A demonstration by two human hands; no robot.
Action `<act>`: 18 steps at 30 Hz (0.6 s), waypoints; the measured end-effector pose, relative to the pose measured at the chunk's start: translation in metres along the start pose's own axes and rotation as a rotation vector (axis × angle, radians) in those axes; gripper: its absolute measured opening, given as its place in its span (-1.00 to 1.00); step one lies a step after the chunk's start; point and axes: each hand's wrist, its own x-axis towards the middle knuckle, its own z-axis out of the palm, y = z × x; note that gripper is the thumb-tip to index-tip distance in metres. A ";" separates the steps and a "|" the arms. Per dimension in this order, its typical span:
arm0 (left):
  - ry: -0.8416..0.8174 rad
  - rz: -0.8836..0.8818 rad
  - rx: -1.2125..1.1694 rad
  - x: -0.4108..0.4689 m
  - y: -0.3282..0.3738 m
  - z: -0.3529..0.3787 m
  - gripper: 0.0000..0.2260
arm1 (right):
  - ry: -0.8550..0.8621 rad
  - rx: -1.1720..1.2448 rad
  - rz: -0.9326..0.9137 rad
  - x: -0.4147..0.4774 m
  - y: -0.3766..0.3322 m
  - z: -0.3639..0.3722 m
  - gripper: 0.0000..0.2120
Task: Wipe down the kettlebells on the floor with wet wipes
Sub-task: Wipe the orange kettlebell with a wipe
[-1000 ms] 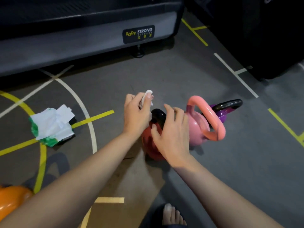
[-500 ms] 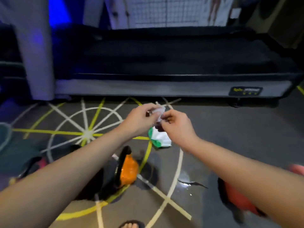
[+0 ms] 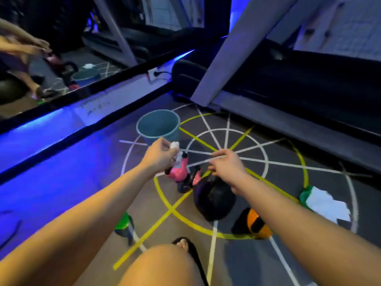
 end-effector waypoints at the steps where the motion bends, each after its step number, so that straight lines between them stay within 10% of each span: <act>1: 0.047 -0.036 -0.027 0.011 -0.013 -0.006 -0.70 | -0.008 -0.038 0.013 0.009 0.005 0.013 -0.83; 12: 0.349 -0.205 -0.038 0.187 -0.038 -0.052 -0.41 | 0.017 -0.105 -0.014 0.114 -0.001 0.060 -0.91; 18: 0.030 -0.108 0.048 0.158 -0.022 0.016 -0.80 | 0.240 0.018 -0.013 0.125 0.023 0.008 -0.91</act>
